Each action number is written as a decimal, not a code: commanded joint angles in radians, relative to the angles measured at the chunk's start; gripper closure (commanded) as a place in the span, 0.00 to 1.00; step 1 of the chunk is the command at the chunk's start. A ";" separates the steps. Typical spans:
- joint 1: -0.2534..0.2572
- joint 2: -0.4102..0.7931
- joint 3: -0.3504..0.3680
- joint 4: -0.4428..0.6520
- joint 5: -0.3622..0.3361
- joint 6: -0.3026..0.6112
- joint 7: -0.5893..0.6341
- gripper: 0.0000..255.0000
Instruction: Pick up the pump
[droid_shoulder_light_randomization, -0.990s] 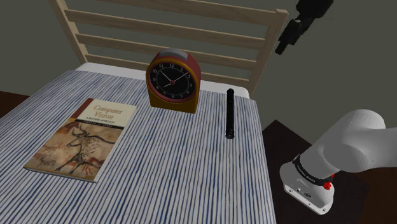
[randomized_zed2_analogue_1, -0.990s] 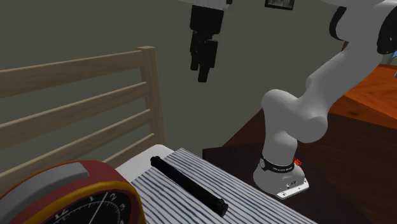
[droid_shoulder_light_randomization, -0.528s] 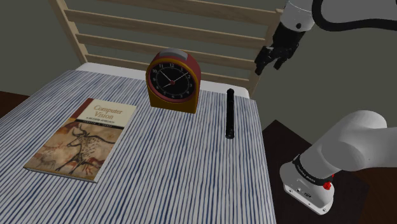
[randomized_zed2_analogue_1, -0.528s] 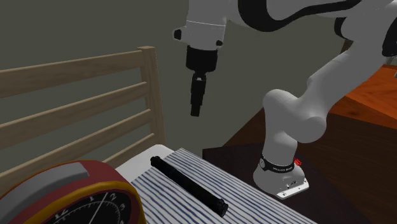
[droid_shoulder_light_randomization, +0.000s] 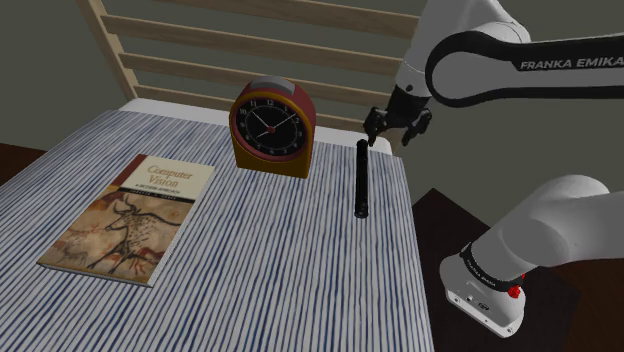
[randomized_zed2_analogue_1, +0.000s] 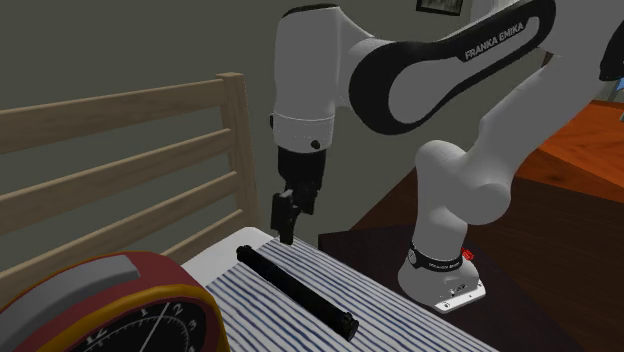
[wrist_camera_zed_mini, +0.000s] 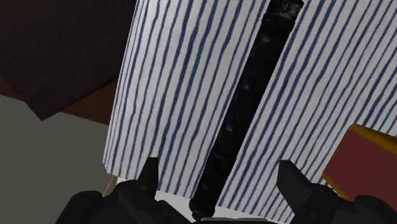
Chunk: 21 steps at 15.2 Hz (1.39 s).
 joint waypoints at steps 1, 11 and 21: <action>-0.016 0.045 0.038 -0.021 0.030 0.064 0.092 0.00; -0.062 0.249 0.152 -0.077 0.085 0.317 0.300 0.00; -0.065 0.280 0.162 -0.092 0.084 0.362 0.303 1.00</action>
